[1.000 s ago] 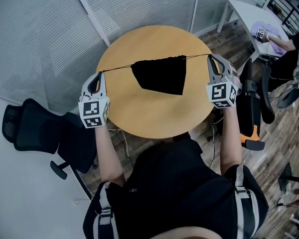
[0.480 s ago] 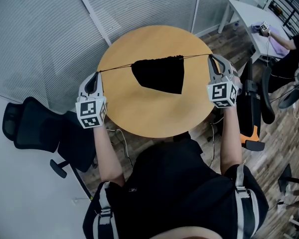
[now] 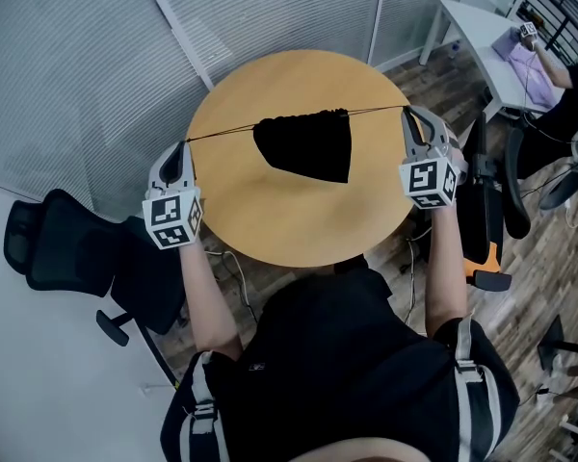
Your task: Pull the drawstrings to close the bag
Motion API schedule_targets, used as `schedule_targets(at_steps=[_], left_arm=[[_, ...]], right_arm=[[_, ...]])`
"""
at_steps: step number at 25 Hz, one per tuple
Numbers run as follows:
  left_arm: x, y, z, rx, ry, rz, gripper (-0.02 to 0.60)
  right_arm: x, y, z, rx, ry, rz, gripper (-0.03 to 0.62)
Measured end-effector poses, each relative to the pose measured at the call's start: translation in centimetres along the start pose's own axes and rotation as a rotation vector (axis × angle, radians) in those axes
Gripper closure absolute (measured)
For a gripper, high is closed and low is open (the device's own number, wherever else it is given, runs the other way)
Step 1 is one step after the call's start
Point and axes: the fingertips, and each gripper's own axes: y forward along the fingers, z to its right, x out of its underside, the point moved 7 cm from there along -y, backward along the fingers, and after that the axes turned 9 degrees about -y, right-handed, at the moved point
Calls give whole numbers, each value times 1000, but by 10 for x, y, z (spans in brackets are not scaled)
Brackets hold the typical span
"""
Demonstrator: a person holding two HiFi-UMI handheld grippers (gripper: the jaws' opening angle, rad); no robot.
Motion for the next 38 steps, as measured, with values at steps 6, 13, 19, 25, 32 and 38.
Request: schedule_targets(at_steps=[6, 13, 19, 25, 32, 38], left_arm=[[3, 2, -4, 1, -1, -1, 568], [5, 2, -15, -14, -24, -12, 568], [10, 0, -23, -27, -24, -21, 568], [14, -2, -35, -37, -55, -34, 568], [15, -1, -43, -45, -53, -35, 568], [17, 0, -51, -44, -57, -44, 568]], right_arm=[[4, -1, 0, 8, 2, -16, 520], [1, 2, -1, 10, 4, -27, 520], [-3, 6, -4, 3, 3, -30, 520], [-7, 11, -9, -5, -4, -28, 522], [-10, 14, -10, 1, -1, -38, 526], [-12, 18, -10, 7, 1, -41, 530]])
